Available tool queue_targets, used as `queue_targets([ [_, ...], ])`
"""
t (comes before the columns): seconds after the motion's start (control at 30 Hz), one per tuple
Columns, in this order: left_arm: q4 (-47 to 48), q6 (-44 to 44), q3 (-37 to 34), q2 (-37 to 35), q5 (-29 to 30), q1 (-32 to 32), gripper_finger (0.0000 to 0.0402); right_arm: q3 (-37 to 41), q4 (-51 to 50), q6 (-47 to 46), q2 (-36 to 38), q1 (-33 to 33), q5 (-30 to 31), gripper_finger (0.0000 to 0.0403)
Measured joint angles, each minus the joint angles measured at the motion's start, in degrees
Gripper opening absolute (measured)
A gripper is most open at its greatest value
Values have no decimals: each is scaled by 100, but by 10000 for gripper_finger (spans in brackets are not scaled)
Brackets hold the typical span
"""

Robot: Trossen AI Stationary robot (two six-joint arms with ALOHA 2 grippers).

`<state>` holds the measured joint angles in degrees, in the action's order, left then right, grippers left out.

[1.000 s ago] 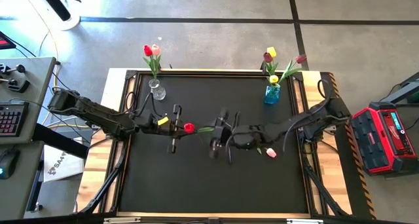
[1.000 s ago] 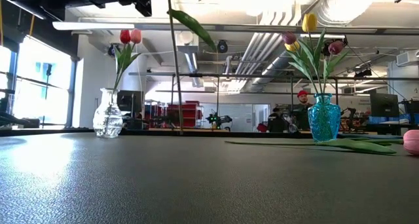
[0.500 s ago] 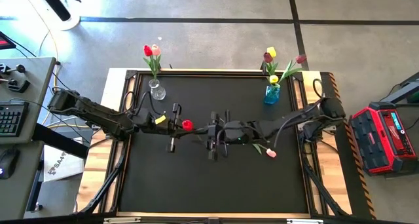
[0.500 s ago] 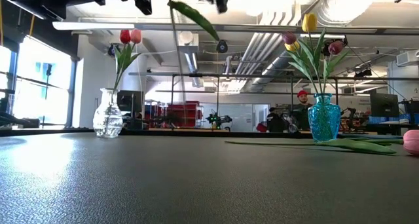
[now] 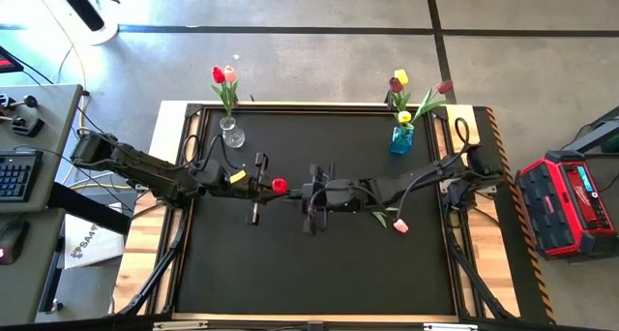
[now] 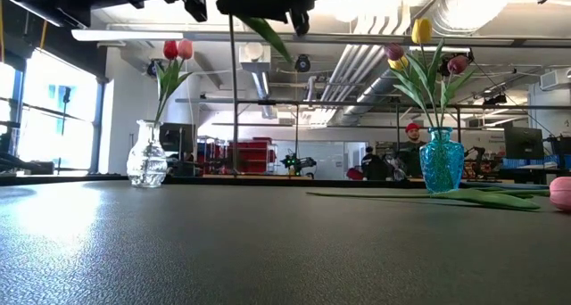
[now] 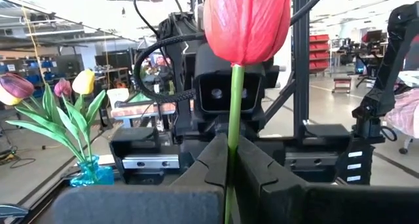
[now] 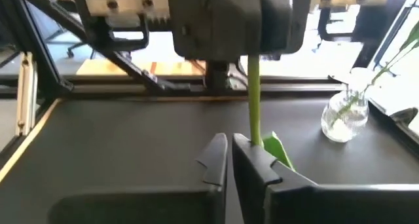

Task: Sort flowers into vase by color
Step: Put the red flower into the transparent vase

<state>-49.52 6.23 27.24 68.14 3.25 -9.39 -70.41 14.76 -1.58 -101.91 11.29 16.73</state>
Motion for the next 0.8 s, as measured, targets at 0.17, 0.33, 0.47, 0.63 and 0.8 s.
queue_targets([
  [0.17, 350, 167, 2, -2, 820, -10, 0, 0, -339, -110, -4, 43, -130, 4],
  [0.33, 863, 225, 2, -56, 1878, 91, 0, 0, -729, -421, -4, 208, -442, 14],
  [0.47, 1233, 359, 2, -450, 2132, 303, 0, 0, -1203, -506, -4, 298, -533, 14],
  [0.63, 1671, 545, 0, -1243, 2302, 824, 0, -1, -1601, -506, -4, 381, -542, 14],
  [0.8, 2047, 737, 2, -2050, 2300, 1498, 0, 0, -1806, -499, -4, 420, -486, 14],
])
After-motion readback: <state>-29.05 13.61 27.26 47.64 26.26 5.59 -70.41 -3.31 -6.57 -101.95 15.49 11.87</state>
